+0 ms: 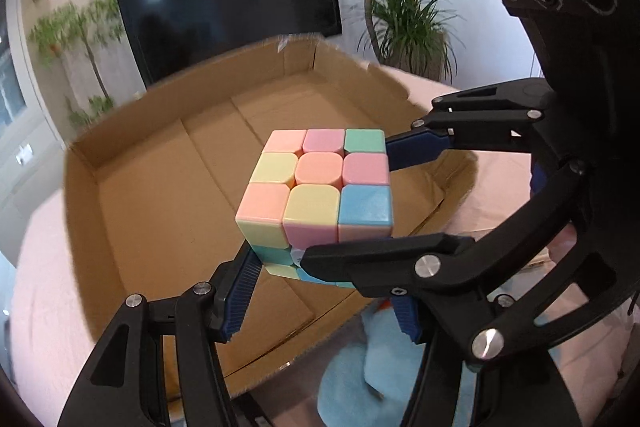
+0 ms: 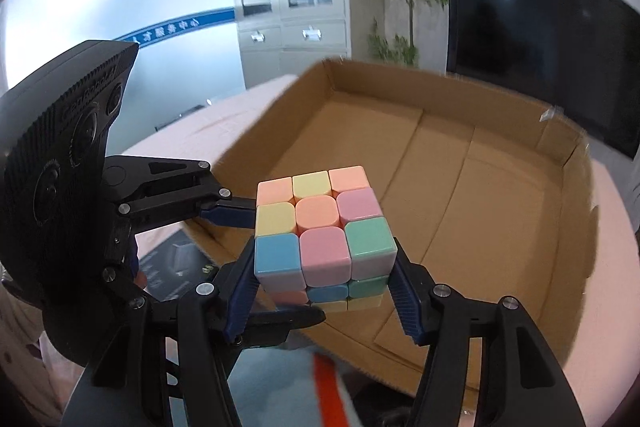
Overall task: Organize objects
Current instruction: 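Carry the cube over the cardboard box and open the left gripper, then close the right gripper on the blue plush toy's body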
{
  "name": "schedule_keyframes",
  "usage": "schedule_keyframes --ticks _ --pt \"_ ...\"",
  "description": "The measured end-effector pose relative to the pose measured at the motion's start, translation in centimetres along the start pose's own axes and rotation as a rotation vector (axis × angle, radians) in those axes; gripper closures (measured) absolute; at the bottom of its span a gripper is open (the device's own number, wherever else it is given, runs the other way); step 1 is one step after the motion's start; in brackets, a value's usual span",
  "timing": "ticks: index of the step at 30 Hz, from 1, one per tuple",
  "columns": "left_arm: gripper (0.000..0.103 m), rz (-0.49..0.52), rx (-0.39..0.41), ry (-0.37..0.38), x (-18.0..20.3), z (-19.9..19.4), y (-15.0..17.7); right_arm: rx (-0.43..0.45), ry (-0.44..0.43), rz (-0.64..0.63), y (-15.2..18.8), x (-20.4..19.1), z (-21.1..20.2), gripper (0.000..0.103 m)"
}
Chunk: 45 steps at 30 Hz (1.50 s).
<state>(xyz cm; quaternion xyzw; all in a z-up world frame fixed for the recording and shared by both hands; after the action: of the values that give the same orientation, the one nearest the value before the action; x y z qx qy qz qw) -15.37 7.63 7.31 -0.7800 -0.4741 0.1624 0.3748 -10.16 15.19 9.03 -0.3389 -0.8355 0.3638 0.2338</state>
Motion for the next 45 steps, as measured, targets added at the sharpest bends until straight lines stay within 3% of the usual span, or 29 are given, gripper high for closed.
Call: schedule_keyframes --ticks 6,10,11,12,17,20,24,27,29,32,34,36,37,38,39,42,44,45 --pt "0.045 -0.007 -0.101 -0.010 -1.5 4.3 1.5 -0.092 -0.047 0.045 1.5 1.8 4.8 0.045" --pt "0.044 -0.007 -0.135 -0.067 -1.8 5.6 2.8 -0.183 -0.029 0.064 2.7 2.3 6.6 0.045" --pt "0.038 -0.013 -0.142 -0.075 -1.8 5.4 3.0 -0.204 -0.027 0.067 3.0 2.2 6.5 0.044" --pt "0.029 -0.023 -0.155 -0.076 -1.7 5.1 3.2 -0.216 -0.030 0.084 3.0 2.3 6.2 0.044" --pt "0.018 -0.029 -0.082 -0.104 -1.6 0.2 3.6 -0.190 0.047 0.164 2.6 3.1 1.7 0.040" --pt "0.017 -0.043 -0.082 -0.122 -2.0 -2.0 5.3 -0.180 0.111 0.228 3.9 2.7 -1.8 0.030" --pt "0.017 -0.108 -0.126 -0.126 -2.8 -3.4 8.2 -0.172 0.169 0.340 7.2 0.2 -6.1 0.029" --pt "0.017 -0.200 -0.207 -0.090 -3.6 -3.3 10.4 -0.152 0.156 0.472 11.7 -2.0 -8.8 0.029" --pt "0.017 -0.273 -0.295 -0.010 -3.6 -2.5 11.6 -0.141 0.109 0.560 13.8 -3.5 -9.2 0.029" --pt "0.017 -0.371 -0.303 0.041 -4.2 -2.3 11.8 -0.091 0.018 0.657 15.3 -5.3 -8.6 0.029" --pt "0.023 -0.395 -0.323 0.041 -4.2 -1.9 12.2 -0.071 0.027 0.683 15.7 -5.7 -8.1 0.030" --pt "0.038 -0.403 -0.325 0.057 -3.8 -1.7 12.3 -0.096 0.038 0.715 16.4 -5.9 -7.1 0.053" --pt "0.044 -0.411 -0.322 0.085 -3.5 -2.0 12.4 -0.088 -0.003 0.752 16.9 -6.1 -6.7 0.063" --pt "0.061 -0.420 -0.315 0.119 -3.0 -2.5 12.4 -0.073 -0.046 0.784 17.2 -6.3 -6.5 0.069" --pt "0.065 -0.415 -0.302 0.132 -2.5 -3.2 12.5 -0.062 -0.057 0.801 17.5 -6.4 -6.8 0.072" --pt "0.065 -0.366 -0.263 0.100 -1.5 -4.2 12.7 -0.049 -0.055 0.751 17.2 -6.9 -8.0 0.077" --pt "0.066 -0.421 -0.265 0.094 -1.8 -5.4 13.4 -0.036 -0.078 0.729 17.1 -7.2 -8.9 0.078" --pt "0.066 -0.453 -0.259 0.127 -2.0 -6.7 13.6 -0.039 -0.065 0.705 17.1 -7.4 -9.5 0.078"
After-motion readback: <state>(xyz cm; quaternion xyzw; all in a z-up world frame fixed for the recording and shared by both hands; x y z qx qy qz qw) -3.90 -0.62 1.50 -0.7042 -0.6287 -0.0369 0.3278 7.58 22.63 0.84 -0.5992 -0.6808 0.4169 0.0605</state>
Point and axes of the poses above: each gripper's, at about its wrist camera, not at the fingertips, and z roughly the way its jaws point, x to its right, y to its underside, the point moved 6 cm from there along z, roughly the way its jaws point, and after that the axes turned 15 degrees about -z, right-handed, at the moved point
